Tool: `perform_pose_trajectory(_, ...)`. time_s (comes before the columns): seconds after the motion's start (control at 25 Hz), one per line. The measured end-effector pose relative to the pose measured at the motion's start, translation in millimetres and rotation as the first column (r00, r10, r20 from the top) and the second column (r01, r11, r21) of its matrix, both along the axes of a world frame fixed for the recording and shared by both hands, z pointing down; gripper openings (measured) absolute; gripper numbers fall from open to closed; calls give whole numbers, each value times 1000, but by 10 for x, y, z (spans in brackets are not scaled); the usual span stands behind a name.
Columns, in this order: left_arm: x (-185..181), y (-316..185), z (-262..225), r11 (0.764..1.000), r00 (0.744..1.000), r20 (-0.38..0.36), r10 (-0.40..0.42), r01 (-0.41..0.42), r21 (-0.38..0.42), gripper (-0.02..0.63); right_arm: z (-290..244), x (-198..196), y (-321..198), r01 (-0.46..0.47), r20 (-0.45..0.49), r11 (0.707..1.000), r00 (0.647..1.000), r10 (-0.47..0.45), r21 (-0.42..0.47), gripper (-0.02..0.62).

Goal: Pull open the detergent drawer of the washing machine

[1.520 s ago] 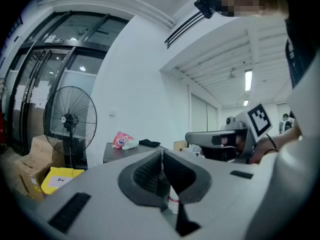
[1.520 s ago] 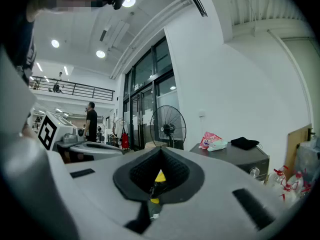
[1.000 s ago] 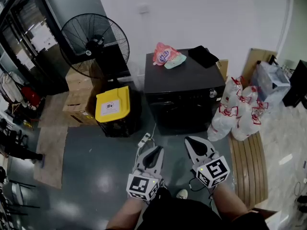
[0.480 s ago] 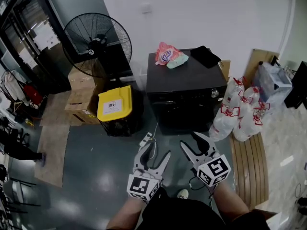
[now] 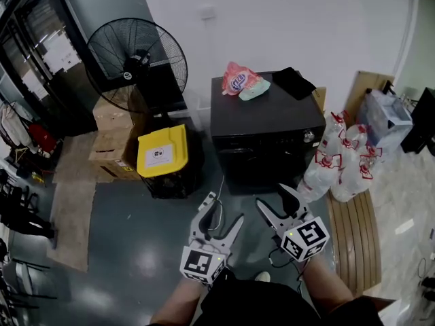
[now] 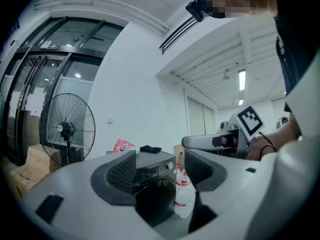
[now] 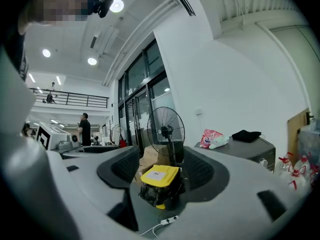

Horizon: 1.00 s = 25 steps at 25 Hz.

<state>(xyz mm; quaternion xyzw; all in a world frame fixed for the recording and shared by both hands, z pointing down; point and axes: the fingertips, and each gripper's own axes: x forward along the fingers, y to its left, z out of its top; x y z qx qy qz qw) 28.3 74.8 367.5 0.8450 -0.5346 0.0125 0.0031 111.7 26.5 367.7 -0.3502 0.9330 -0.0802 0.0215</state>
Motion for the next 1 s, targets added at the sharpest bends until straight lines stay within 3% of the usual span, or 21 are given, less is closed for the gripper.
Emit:
perform_pose_trajectory(0.52, -880, -516, -89, 998, 997, -31, 65, -65, 1, 278, -20, -726, -502, -96, 14, 994, 995, 96, -44, 293)
perform_pose_trajectory(1.0, -1503, -900, 11, 989, 988, -47, 149, -149, -11, 278, 185, -1245, -894, -207, 49, 972, 976, 213, -114, 293)
